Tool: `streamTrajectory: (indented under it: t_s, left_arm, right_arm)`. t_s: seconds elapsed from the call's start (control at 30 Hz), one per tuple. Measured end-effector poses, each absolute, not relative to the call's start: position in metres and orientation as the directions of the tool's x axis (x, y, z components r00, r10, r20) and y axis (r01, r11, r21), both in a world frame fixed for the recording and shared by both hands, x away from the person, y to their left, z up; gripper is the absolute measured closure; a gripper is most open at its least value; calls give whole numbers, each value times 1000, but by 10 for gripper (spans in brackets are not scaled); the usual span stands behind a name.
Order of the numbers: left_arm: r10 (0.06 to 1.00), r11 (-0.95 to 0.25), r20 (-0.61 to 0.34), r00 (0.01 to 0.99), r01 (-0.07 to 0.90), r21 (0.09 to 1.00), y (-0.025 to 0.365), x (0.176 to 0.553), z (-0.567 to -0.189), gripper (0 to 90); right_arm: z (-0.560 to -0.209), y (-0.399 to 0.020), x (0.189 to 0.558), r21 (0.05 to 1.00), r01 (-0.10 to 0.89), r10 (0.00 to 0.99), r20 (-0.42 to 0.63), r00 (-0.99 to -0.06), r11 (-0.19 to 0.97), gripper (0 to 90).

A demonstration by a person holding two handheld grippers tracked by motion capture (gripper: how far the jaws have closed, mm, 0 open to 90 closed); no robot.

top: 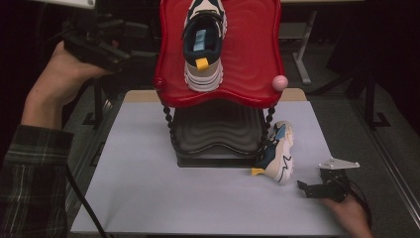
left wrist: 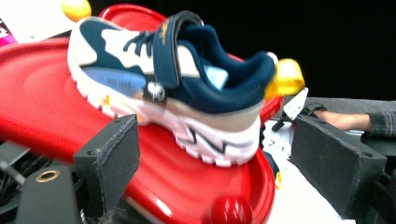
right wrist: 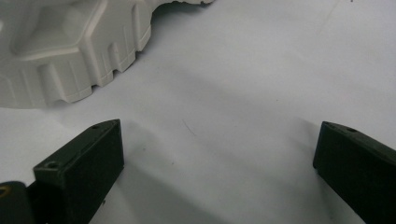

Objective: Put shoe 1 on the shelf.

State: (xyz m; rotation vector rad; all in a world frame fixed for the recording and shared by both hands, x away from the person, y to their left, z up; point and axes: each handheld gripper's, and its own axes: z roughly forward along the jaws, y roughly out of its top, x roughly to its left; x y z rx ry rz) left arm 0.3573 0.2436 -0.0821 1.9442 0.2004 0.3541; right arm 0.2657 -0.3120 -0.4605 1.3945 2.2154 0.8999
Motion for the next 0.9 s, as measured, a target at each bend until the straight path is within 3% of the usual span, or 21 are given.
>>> streamTrajectory:
  t_s: [0.57, 0.9]
  left_arm:
    - [335, -419, 121, 934, 32, 907, 279, 321, -138, 133]
    - [365, -437, 75, 928, 100, 894, 287, 309, -200, 140]
  right_arm:
    - [-460, -312, 266, 685, 661, 897, 23, -441, 307, 13]
    - [-460, -312, 266, 686, 659, 896, 22, -443, 309, 13]
